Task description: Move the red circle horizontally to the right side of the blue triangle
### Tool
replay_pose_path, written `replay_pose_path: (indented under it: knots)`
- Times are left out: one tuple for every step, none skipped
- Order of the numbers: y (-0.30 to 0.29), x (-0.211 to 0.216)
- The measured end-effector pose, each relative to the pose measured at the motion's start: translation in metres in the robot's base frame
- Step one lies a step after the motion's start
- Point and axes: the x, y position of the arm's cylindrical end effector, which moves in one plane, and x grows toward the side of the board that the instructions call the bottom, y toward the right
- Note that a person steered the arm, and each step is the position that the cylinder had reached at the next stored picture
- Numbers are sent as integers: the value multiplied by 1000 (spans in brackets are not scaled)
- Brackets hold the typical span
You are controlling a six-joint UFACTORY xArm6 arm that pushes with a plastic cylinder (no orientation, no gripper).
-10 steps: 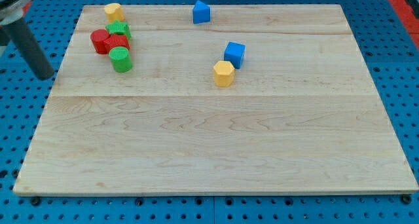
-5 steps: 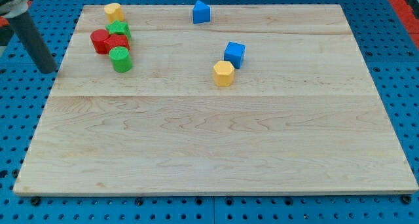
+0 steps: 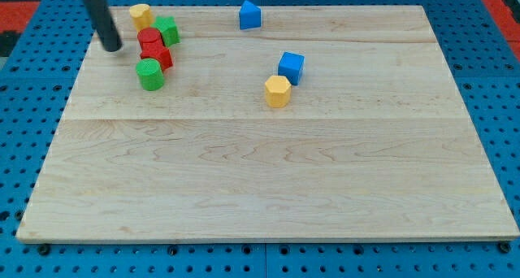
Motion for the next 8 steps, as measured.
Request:
replay_pose_path:
  knots:
    - [71, -7]
    - [138, -7]
    - [170, -5]
    - [167, 8]
    - [187, 16]
    - [241, -22]
    - [309, -32]
    - [358, -32]
